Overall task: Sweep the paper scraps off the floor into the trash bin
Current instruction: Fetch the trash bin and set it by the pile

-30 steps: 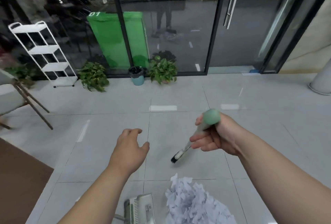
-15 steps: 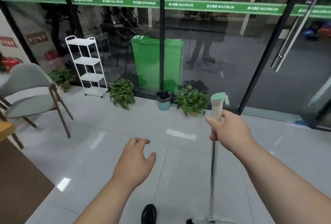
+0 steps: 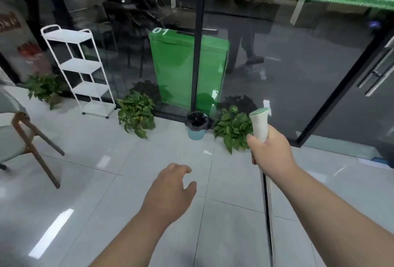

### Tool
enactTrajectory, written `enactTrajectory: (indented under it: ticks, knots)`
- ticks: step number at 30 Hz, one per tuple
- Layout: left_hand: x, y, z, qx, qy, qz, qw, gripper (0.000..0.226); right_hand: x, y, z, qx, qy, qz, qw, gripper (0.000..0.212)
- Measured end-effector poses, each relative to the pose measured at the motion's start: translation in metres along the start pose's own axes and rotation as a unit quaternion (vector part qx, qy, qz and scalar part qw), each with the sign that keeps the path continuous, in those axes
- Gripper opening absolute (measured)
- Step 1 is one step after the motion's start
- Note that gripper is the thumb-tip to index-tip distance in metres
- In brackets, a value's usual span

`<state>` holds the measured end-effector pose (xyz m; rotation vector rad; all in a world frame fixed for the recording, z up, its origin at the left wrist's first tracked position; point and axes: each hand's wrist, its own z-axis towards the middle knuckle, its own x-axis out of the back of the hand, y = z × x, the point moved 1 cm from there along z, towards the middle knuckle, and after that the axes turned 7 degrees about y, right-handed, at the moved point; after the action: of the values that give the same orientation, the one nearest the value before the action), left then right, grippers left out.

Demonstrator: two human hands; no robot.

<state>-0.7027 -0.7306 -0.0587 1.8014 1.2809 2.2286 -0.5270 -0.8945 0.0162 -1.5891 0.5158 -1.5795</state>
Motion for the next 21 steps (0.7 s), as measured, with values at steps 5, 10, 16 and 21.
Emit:
enactTrajectory:
  ticks: [5, 10, 16, 21]
  knots:
    - [-0.007, -0.009, 0.092, 0.001, -0.029, 0.027, 0.999, 0.04, -0.059, -0.001, 0.09, -0.039, -0.054, 0.012, 0.998, 0.024]
    - [-0.039, -0.021, 0.206, 0.02, -0.063, 0.041, 0.997, 0.041, -0.129, 0.032, 0.19, -0.107, -0.109, -0.004, 0.988, 0.012]
    - [-0.104, -0.035, 0.393, 0.068, -0.094, 0.068, 0.991, 0.041, -0.214, 0.096, 0.357, -0.168, -0.121, -0.005, 0.978, 0.02]
    - [-0.158, -0.05, 0.533, 0.141, -0.15, 0.097, 0.974, 0.04, -0.283, 0.137, 0.491, -0.22, -0.143, 0.01, 0.965, 0.017]
